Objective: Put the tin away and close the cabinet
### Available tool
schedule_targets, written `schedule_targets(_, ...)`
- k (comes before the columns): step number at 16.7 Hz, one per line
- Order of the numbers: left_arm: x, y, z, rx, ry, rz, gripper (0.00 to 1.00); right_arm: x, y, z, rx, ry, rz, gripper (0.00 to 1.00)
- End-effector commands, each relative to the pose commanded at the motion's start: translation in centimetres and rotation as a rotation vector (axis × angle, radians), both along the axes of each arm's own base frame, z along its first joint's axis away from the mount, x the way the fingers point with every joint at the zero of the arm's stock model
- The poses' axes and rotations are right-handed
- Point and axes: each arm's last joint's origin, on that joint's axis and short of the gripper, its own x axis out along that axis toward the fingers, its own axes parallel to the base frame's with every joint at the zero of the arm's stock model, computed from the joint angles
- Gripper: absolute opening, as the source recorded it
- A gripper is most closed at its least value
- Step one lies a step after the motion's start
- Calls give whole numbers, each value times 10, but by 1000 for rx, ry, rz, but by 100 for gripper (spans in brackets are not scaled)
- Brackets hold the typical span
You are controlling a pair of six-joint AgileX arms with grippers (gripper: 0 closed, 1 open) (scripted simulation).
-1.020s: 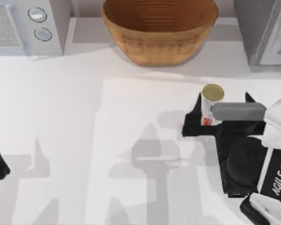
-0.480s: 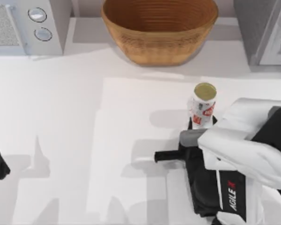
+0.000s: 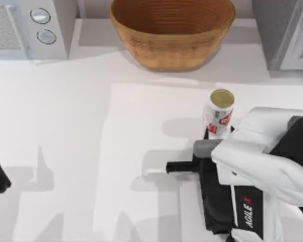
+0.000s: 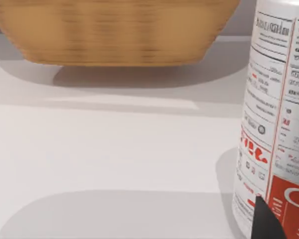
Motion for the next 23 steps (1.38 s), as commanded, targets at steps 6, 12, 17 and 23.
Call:
schedule_targets(6,0,0,0,0,0,0,100,13,-6,5,-4,-8,-10,100)
schedule_targets(12,0,0,0,0,0,0,100,26,-13,8,-3,-7,-9,100)
schedule_targets(17,0,0,0,0,0,0,100,34,-19,10,-3,-7,-9,100)
schedule_targets(23,0,0,0,0,0,0,100,36,-20,10,-3,-6,-9,100)
